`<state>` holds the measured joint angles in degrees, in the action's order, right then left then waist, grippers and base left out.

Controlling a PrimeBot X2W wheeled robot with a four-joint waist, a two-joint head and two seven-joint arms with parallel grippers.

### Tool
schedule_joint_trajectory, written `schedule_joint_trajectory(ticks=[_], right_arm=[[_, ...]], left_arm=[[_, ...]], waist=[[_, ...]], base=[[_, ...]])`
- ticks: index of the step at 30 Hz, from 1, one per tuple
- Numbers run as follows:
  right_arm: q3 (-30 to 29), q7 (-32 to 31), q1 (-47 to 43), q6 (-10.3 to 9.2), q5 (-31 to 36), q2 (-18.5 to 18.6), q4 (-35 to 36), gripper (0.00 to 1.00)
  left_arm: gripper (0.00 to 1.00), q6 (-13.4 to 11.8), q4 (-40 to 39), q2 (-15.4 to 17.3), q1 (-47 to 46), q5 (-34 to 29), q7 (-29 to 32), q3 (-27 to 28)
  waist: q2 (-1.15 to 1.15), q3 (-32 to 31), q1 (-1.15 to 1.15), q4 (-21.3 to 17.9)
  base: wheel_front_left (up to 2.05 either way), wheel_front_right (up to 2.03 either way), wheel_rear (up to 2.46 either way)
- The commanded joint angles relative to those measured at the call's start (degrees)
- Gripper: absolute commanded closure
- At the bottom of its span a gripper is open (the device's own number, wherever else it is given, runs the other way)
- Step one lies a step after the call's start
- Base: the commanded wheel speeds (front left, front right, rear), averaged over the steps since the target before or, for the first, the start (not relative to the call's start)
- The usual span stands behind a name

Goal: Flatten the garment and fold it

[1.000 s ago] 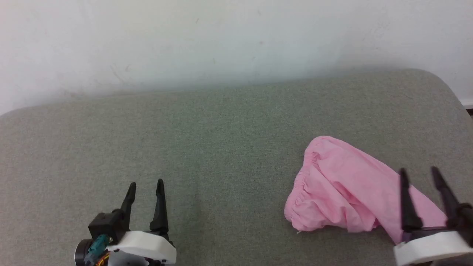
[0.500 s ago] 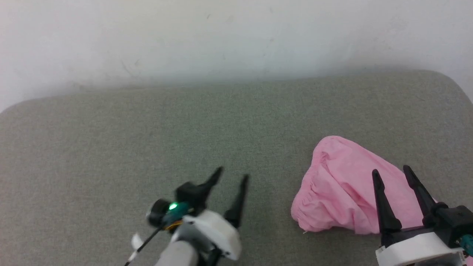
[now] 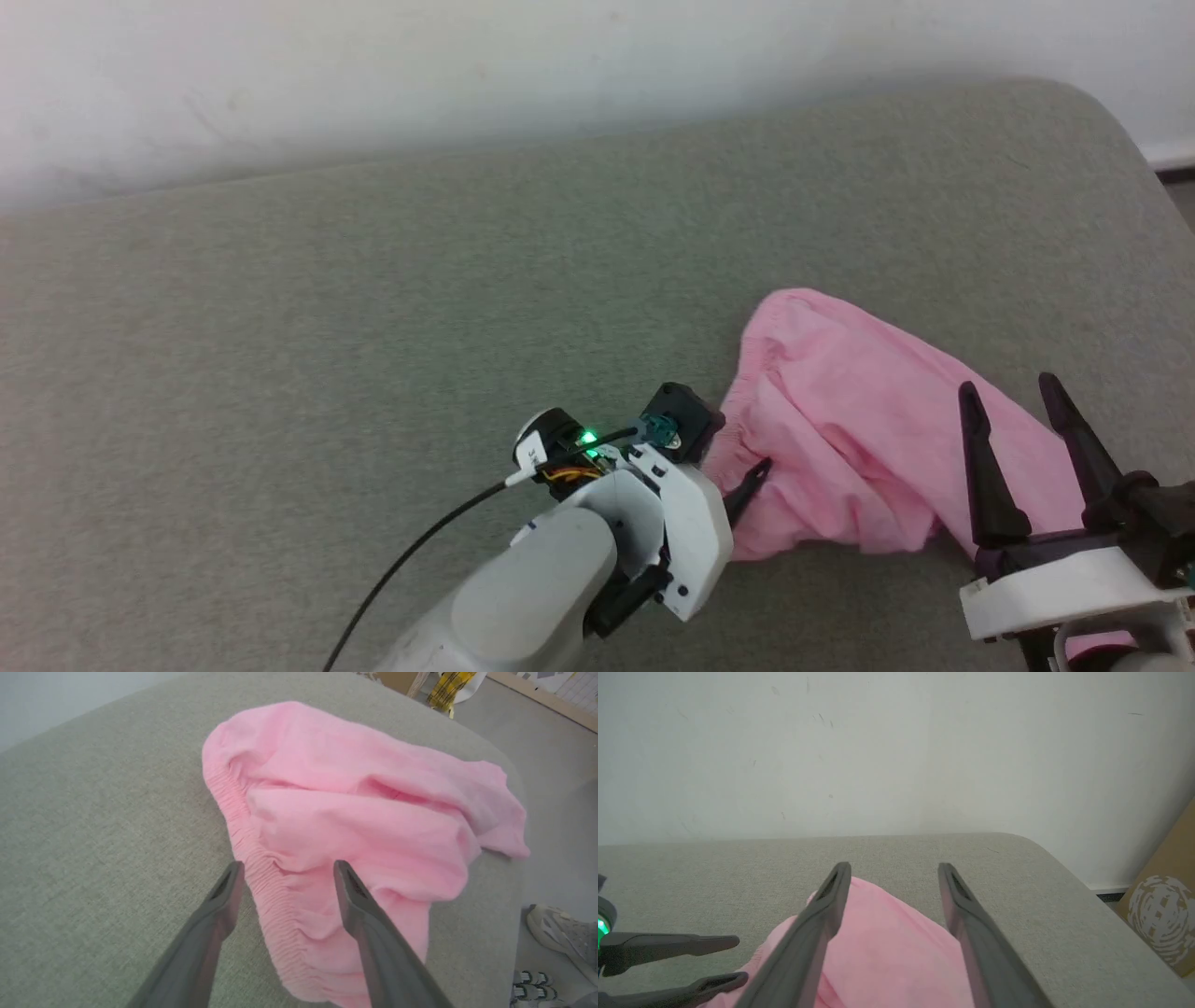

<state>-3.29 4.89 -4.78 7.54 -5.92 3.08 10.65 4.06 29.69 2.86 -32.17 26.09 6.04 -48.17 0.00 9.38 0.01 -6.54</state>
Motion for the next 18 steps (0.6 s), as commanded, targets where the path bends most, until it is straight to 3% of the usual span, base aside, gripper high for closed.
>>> schedule_joint_trajectory(ticks=[1,8,9,10,11,12,15,18], right_arm=[[-0.10,0.50,0.83,-0.05,-0.31,-0.06,-0.41,0.00],[0.10,1.69,1.87,-0.05,-1.82,-0.12,-3.08,0.00],[0.19,1.78,1.91,-0.05,-2.00,-0.12,-3.40,0.00],[0.20,1.91,1.95,-0.05,-2.09,-0.13,-3.64,0.00],[0.15,2.00,1.95,-0.05,-2.10,-0.13,-3.85,0.00],[0.04,2.02,1.93,-0.05,-2.12,-0.14,-4.00,0.00],[-0.35,2.02,1.84,-0.05,-2.07,-0.15,-4.18,0.00],[-0.57,1.90,1.47,-0.05,-1.93,-0.16,-4.09,0.00]], left_arm=[[0.00,0.37,1.56,0.02,-1.49,0.55,0.90,-1.12],[0.00,1.48,12.61,0.02,-5.52,2.89,11.89,-7.55],[0.05,1.86,13.31,0.02,-5.76,3.51,13.33,-8.34],[0.25,2.17,13.73,0.02,-5.90,4.19,14.34,-8.99],[0.80,2.44,14.08,0.02,-6.06,4.67,15.09,-9.68],[1.00,2.62,14.23,0.02,-6.31,4.93,15.20,-10.25],[1.00,2.51,14.10,0.02,-7.47,5.24,12.03,-9.91],[1.00,0.26,12.72,1.19,-8.31,5.43,6.06,-7.18]], waist=[[0.00,3.33,-0.01,-3.55],[0.00,4.27,-0.01,-6.11],[0.00,4.16,-0.01,-6.20],[0.00,4.02,-0.01,-6.24],[0.00,3.81,-0.01,-6.19],[0.00,3.55,-0.01,-6.06],[0.00,2.63,-0.01,-5.20],[0.00,1.26,-0.01,-3.96]], base=[[0.00,0.00,0.00],[0.00,0.00,0.00],[0.00,0.00,0.00],[0.00,0.00,0.00],[0.00,0.00,0.00],[0.00,0.00,0.00],[0.00,0.00,0.00],[0.00,0.00,0.00]])
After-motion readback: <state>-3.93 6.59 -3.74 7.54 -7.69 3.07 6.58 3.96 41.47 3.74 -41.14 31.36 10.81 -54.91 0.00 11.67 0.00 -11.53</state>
